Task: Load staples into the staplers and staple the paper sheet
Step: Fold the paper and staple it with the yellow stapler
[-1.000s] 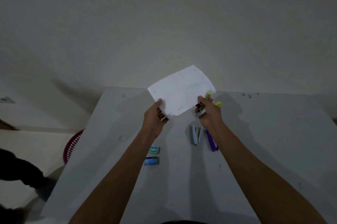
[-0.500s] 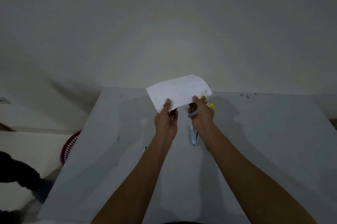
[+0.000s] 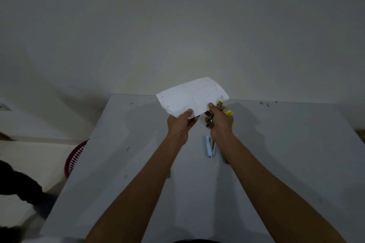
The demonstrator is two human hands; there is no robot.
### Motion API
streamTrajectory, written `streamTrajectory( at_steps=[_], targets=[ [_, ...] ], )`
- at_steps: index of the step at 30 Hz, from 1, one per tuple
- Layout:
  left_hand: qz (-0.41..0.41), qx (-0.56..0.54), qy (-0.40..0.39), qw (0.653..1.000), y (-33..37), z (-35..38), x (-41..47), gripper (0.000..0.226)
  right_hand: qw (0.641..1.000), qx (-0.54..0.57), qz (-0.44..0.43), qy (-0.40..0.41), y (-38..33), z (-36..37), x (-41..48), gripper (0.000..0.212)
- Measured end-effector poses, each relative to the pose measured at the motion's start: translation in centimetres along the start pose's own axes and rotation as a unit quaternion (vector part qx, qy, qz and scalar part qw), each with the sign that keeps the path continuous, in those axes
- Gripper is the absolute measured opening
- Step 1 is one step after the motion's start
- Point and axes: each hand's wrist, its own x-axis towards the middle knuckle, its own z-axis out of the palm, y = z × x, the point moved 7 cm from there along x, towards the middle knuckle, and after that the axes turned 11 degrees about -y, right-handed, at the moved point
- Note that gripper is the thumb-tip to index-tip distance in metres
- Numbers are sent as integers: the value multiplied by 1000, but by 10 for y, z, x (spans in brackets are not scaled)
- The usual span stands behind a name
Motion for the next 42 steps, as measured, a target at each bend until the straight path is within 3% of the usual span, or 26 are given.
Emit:
streamTrajectory(
  at_steps=[7,12,16,20,27,32,42],
  targets=[
    [-21,16,-21,999,4,7,6,35,998,-64,-13,-25,-7,-2,0,9],
    [17,30,-36,999,13,8,10,42,988,-133,54,-61,4,-12,-1,36],
    [28,36,-34,998,14,6,10,44,956,-150,180,-179,29,-13,-11,52],
    [23,81,-31,996,8,1,8,46,949,-85,178,-245,34,-3,-18,57],
    [22,140,-25,990,4,-6,8,40,956,-180,96,-210,27,-5,-12,58],
    [5,153,-25,988,-5,-7,5,43,976,-135,92,-147,24,-11,-9,49],
    [3,175,-12,985,-10,-12,6,40,980,-126,106,-114,30,-14,-12,40]
  ],
)
